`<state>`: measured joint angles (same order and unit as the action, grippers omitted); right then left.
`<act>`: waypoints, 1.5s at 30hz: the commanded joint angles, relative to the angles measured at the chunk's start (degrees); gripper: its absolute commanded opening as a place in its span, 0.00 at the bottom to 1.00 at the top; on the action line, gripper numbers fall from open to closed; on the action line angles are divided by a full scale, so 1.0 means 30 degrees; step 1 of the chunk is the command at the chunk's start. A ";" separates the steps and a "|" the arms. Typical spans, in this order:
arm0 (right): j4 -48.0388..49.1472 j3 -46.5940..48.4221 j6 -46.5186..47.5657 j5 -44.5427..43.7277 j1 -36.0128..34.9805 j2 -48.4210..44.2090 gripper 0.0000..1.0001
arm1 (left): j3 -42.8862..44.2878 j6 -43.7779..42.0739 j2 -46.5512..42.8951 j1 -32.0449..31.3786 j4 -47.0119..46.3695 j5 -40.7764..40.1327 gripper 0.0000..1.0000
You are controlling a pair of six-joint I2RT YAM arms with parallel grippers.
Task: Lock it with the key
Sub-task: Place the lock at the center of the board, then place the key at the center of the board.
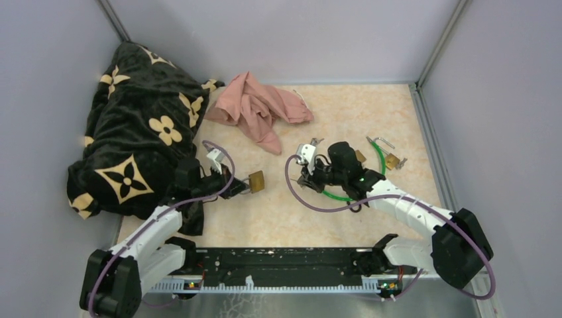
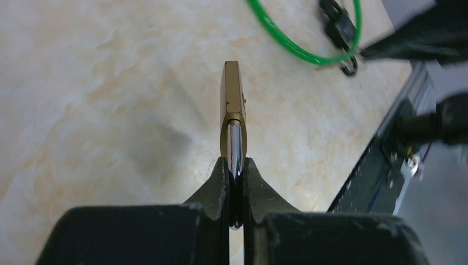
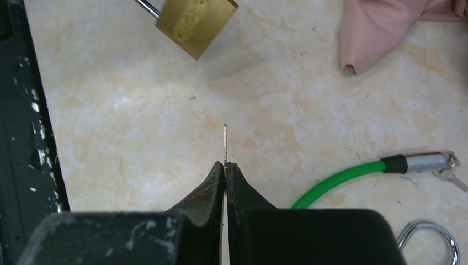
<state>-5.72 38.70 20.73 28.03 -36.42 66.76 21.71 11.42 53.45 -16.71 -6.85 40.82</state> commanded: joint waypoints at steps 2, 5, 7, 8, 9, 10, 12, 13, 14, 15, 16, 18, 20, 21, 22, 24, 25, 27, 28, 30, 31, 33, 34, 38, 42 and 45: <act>0.4070 0.0087 -0.4261 0.0429 -0.1572 -0.0127 0.00 | -0.2056 0.8806 0.0969 0.1702 -0.4596 -0.4610 0.00; 0.5494 0.0020 -0.6626 0.0442 -0.2505 0.0608 0.00 | -0.3233 1.0305 0.1232 0.1818 -0.4304 -0.5851 0.00; 0.6227 0.0047 -0.8119 0.0223 -0.3069 0.1140 0.00 | -0.3783 1.0600 0.1190 0.1818 -0.3658 -0.6820 0.00; 0.6716 0.0090 -0.8563 0.0132 -0.3288 0.1412 0.00 | -0.4038 1.0830 0.1053 0.1820 -0.3351 -0.7217 0.00; 0.7007 0.0209 -0.8985 -0.0061 -0.3535 0.1732 0.00 | -0.4245 1.1078 0.0893 0.1820 -0.3123 -0.7556 0.00; 0.7183 0.0399 -0.9231 -0.0123 -0.3749 0.2080 0.00 | -0.4348 1.1219 0.0679 0.1820 -0.2918 -0.7855 0.03; 0.7174 0.1037 -0.9549 -0.0427 -0.4192 0.2876 0.00 | -0.4420 1.1324 0.0098 0.1820 -0.2617 -0.8379 0.24; 0.7112 0.1375 -0.9698 -0.0473 -0.4340 0.3321 0.00 | -0.4440 1.1363 -0.0226 0.1820 -0.2405 -0.8595 0.37; 0.7068 0.1757 -0.9903 -0.0446 -0.4439 0.3827 0.00 | -0.4490 1.1475 -0.0530 0.1820 -0.2059 -0.8997 0.46; 0.7062 0.2054 -1.0145 -0.0439 -0.4481 0.4301 0.00 | -0.4547 1.1693 -0.0883 0.1820 -0.1687 -0.9379 0.53; 0.7124 0.2285 -1.0362 -0.0361 -0.4522 0.4737 0.00 | -0.4609 1.1985 -0.1162 0.1860 -0.1179 -0.9892 0.58; 0.7134 0.2704 -1.0812 -0.0307 -0.4557 0.5644 0.00 | -0.4645 1.2414 -0.1751 0.2004 -0.0159 -1.0749 0.81; 0.7164 0.3111 -1.1156 -0.0239 -0.4572 0.6268 0.00 | -0.4498 1.2451 -0.2333 0.2178 0.0766 -1.1211 0.98; 0.7232 0.3278 -1.1334 -0.0226 -0.4567 0.6539 0.00 | -0.4269 1.2303 -0.2665 0.2238 0.1201 -1.1391 0.99; 0.7324 0.3449 -1.1495 -0.0184 -0.4559 0.6848 0.00 | -0.4029 1.2024 -0.3144 0.2271 0.1722 -1.1557 0.99; 0.7586 0.3812 -1.1899 -0.0090 -0.4562 0.7599 0.00 | -0.3486 1.1138 -0.3967 0.2330 0.1929 -1.1684 0.99; 0.7603 0.4069 -1.1965 -0.0065 -0.4558 0.8119 0.00 | -0.3228 1.0564 -0.4429 0.2345 0.1723 -1.1659 0.99; 0.7182 0.4899 -1.2113 -0.0085 -0.4544 0.9237 0.00 | -0.2924 0.8884 -0.5432 0.2454 0.0691 -1.1404 0.99; 0.6956 0.5351 -1.2171 -0.0064 -0.4556 0.9829 0.00 | -0.2894 0.8019 -0.5949 0.2503 -0.0021 -1.1309 0.99; 0.6768 0.6352 -1.2312 -0.0068 -0.4529 1.0961 0.00 | -0.3089 0.6971 -0.6946 0.2655 -0.1184 -1.1814 0.99; 0.6692 0.6715 -1.2328 -0.0146 -0.4507 1.1480 0.00 | -0.3285 0.6725 -0.7285 0.2914 -0.1647 -1.1906 0.99; 0.6261 0.7502 -1.2186 -0.0464 -0.4450 1.2539 0.00 | -0.3714 0.6870 -0.8060 0.3484 -0.2085 -1.1844 0.99; 0.6145 0.7808 -1.2133 -0.0492 -0.4357 1.3018 0.00 | -0.3872 0.7159 -0.8405 0.3734 -0.2093 -1.1712 0.99; 0.6413 0.8576 -1.2037 -0.1078 -0.3914 1.4642 0.00 | -0.4378 0.7405 -0.9617 0.3900 -0.2820 -1.1595 0.99; 0.6115 0.9557 -1.1755 -0.1606 -0.3603 1.6037 0.00 | -0.4641 0.7606 -1.0188 0.3900 -0.3279 -1.1466 0.99; 0.6087 0.9851 -1.1951 -0.1906 -0.3399 1.6474 0.00 | -0.4700 0.7713 -1.0390 0.3900 -0.3370 -1.1381 0.99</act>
<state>11.84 64.71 -15.27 25.36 -47.57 114.67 8.49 34.68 23.44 -5.34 -13.96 6.31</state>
